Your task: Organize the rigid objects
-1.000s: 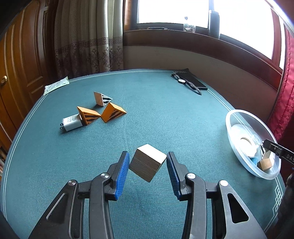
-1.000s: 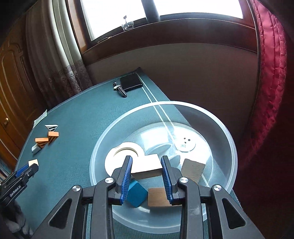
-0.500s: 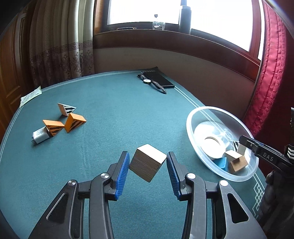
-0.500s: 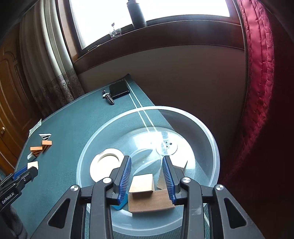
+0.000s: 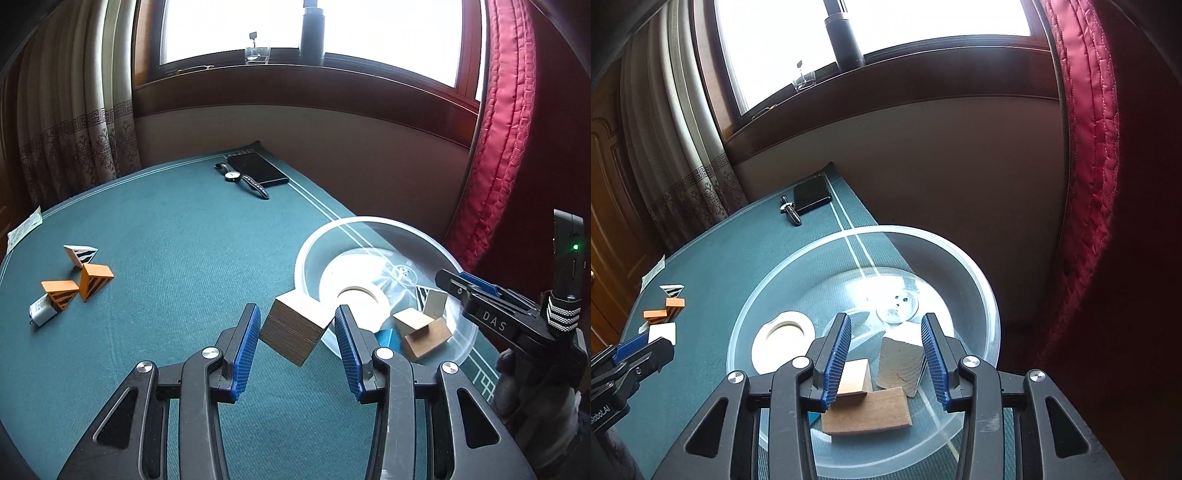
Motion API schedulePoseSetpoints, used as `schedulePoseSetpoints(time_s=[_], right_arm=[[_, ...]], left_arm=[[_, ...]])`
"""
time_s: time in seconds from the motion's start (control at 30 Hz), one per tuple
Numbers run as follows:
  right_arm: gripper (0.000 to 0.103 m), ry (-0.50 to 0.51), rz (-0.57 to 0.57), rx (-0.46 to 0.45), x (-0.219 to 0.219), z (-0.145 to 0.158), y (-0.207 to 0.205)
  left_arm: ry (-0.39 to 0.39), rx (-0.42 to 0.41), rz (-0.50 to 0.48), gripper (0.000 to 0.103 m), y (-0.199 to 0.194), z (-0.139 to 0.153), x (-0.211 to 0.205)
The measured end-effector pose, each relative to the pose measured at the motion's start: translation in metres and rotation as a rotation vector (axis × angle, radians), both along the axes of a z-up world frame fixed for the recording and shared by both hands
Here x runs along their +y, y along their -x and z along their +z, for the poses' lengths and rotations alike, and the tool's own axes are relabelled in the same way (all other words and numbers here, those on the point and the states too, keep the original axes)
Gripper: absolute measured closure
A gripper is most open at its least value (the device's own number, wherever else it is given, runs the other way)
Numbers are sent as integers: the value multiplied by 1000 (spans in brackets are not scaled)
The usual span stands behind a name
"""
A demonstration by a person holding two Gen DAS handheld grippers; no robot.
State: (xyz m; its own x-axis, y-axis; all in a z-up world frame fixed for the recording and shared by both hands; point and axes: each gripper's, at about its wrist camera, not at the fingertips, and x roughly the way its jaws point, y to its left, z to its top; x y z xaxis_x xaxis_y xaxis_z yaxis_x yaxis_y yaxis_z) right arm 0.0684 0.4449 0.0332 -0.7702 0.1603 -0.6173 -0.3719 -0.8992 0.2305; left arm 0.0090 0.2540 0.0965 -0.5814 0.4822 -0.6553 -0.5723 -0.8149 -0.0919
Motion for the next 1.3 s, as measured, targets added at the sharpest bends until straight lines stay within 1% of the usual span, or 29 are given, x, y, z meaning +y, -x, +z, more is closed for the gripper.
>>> schedulePoseSetpoints(time_s=[0.3,0.63,0.93,1.0,1.03,1.07,1.13,1.3], right_arm=[[59,-7,-44,4,10,0,-2],[59,-6,-77,1,17,-1,-3],[59,-15,-147,17,28,3,-9],[59,-15,-155,18,29,4,-10],[59,-15,-157,17,30,4,-10],[59,-14,-157,17,30,4,-10],[59,-15,-156,16,29,4,-10],[59,-19,-152,18,27,5,-10]], left_arm=[[-22,9,-83,60,-4,10,31],[-16,-9,-145,60,-4,5,57],[-7,-1,-201,60,-12,4,74],[-7,-2,-204,59,-13,3,76],[-7,-7,-204,55,-12,3,76],[-9,-9,-202,47,-12,2,76],[-14,-6,-187,38,-11,2,74],[-19,-15,-153,38,-5,2,67]])
